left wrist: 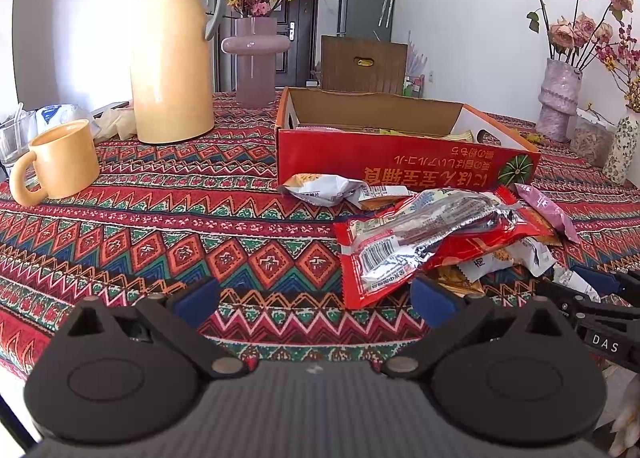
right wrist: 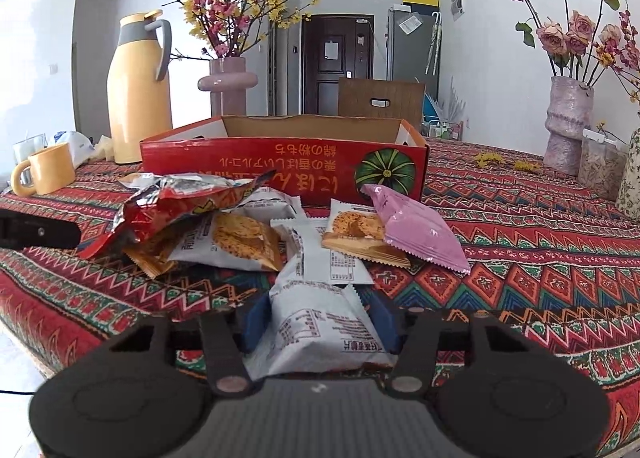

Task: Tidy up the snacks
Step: 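Lower the right gripper onto the white printed sachet and grasp it, then grasp the red-and-silver snack bag with the left gripper while the right gripper holds the sachet, then lift and carry the red bag and white sachet over the box with both grippers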

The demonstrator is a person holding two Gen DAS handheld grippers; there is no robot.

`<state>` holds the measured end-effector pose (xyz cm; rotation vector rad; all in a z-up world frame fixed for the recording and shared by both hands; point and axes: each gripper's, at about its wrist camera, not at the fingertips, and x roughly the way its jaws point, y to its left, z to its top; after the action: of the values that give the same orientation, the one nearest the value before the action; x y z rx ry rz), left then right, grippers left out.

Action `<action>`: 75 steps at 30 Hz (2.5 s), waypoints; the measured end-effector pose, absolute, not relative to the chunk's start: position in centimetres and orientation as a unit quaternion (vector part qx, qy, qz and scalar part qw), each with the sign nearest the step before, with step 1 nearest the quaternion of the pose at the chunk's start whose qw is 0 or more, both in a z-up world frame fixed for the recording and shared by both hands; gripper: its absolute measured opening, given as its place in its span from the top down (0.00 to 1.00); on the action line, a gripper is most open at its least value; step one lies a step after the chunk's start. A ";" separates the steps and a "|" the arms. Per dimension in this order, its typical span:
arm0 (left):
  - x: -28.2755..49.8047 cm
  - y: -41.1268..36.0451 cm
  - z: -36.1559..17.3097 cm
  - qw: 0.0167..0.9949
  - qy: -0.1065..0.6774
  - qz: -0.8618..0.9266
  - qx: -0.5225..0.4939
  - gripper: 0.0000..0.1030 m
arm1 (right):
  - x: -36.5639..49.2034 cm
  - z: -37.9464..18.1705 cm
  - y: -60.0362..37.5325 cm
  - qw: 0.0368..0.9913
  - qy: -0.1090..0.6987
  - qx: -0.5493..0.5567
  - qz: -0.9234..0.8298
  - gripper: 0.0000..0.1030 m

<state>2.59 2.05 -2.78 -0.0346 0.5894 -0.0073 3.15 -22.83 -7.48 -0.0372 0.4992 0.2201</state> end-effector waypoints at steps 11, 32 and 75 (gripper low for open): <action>3.6 -2.2 -2.3 0.962 0.266 -0.045 0.045 0.00 | 2.6 -6.8 -23.6 0.962 0.248 0.006 0.116 0.65; 8.1 -6.4 -2.6 0.959 0.259 -0.080 0.083 0.30 | 2.5 -6.3 -25.8 0.965 0.232 0.041 0.118 0.74; 6.7 -1.6 5.2 0.984 0.167 -0.059 -0.004 0.77 | 4.6 -1.6 -23.7 0.976 0.180 0.024 0.119 0.74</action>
<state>6.69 -1.56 5.18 -0.0071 0.3355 -0.1181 4.64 -23.69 -1.58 0.0483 0.3620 0.2389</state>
